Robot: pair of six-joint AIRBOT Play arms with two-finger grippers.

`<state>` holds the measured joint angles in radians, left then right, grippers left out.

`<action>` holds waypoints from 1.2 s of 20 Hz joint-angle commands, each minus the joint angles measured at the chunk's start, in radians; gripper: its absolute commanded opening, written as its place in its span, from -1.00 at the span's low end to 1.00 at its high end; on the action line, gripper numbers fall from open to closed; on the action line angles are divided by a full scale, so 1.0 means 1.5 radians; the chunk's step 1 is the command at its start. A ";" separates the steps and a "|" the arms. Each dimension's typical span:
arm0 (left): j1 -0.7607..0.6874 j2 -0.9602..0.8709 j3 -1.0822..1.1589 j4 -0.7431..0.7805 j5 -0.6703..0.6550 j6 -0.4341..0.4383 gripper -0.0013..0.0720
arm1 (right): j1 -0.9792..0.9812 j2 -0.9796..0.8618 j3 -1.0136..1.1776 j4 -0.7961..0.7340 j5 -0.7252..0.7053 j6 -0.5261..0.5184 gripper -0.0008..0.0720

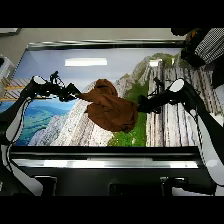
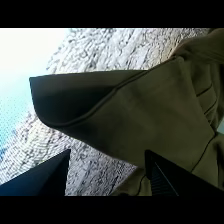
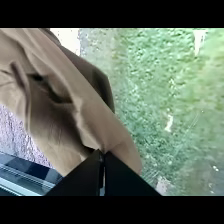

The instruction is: Fold the clothes and pants, and hang the long-sleeved shirts on hangers.

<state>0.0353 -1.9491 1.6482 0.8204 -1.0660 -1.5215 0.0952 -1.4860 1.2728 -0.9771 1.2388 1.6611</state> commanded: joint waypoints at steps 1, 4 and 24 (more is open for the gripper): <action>-0.009 -0.010 0.000 -0.009 0.043 -0.003 0.36 | 0.001 0.013 0.001 -0.008 0.008 0.005 -0.90; -0.020 -0.022 0.000 -0.009 0.043 -0.006 0.35 | 0.001 0.013 0.001 -0.007 0.008 0.005 -0.90; -0.017 0.438 0.276 0.330 -0.125 -0.096 -0.93 | 0.001 0.476 0.153 -0.068 -0.092 -0.083 -0.90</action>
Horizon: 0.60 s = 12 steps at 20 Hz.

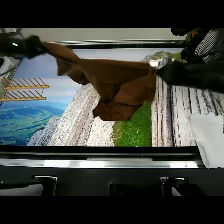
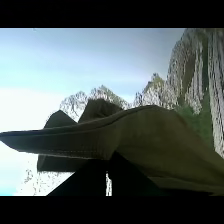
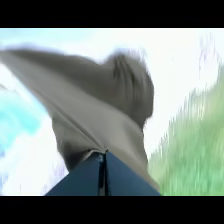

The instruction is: Fold the clothes and pants, and hang the long-sleeved shirts on hangers.

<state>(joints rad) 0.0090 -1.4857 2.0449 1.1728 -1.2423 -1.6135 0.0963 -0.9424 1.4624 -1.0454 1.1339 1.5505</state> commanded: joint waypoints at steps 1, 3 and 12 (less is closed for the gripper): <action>0.001 0.169 0.011 0.107 -0.007 -0.041 -0.93 | 0.001 0.152 0.027 -0.032 -0.035 0.007 -0.90; 0.001 0.239 0.011 0.116 -0.007 -0.043 -0.93 | 0.001 0.217 0.027 -0.046 -0.053 0.057 -0.90; 0.001 0.283 -0.019 0.116 -0.002 -0.042 -0.92 | 0.001 0.171 0.027 -0.098 -0.067 0.250 -0.90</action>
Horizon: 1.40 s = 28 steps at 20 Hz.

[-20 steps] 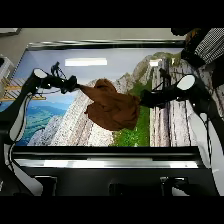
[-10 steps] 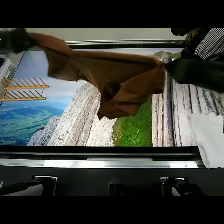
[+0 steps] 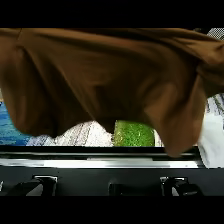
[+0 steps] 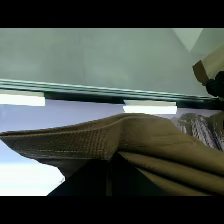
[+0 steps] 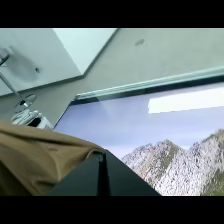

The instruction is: Fold the clothes and pants, and hang the long-sleeved shirts on hangers.

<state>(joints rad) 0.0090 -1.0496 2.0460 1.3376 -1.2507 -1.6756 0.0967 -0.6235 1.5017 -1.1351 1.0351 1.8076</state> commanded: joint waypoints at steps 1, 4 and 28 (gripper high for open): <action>0.001 -0.027 -0.039 0.007 0.003 -0.001 -0.92 | 0.000 -0.087 0.001 -0.042 0.003 0.084 -0.90; -0.001 -0.142 -0.093 0.007 0.022 0.041 -0.93 | 0.000 -0.256 0.001 -0.042 -0.002 0.076 -0.90; 0.106 -0.505 -0.023 -0.093 -0.117 0.041 0.34 | -0.190 -0.581 -0.010 0.129 0.185 -0.274 0.18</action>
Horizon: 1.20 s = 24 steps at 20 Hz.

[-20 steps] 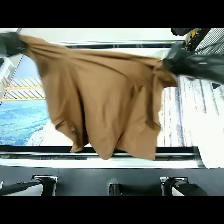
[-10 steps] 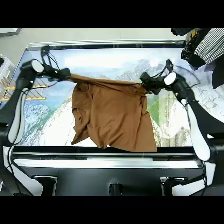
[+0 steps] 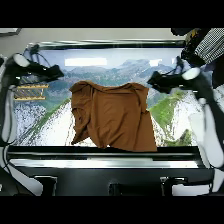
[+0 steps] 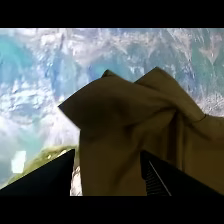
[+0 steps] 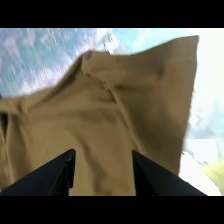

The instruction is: Fold the clothes and pants, and hang the long-sleeved shirts on hangers.

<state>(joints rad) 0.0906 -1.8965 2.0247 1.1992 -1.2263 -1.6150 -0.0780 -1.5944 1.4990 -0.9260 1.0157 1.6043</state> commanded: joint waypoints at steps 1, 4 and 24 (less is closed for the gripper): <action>0.068 0.093 -0.037 0.005 -0.165 0.000 0.34 | -0.103 0.090 -0.030 -0.023 0.261 -0.158 0.18; 0.101 0.220 -0.190 0.016 -0.193 0.016 0.33 | -0.161 0.164 -0.175 -0.034 0.328 -0.190 0.18; 0.078 0.651 -0.820 -0.010 -0.145 0.119 0.49 | -0.079 0.280 -0.708 0.020 0.085 -0.259 0.00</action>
<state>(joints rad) 0.2333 -0.9089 0.8265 1.1942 -1.4475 -1.4986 -0.2771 -1.1740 0.4675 -0.9035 1.1637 1.2236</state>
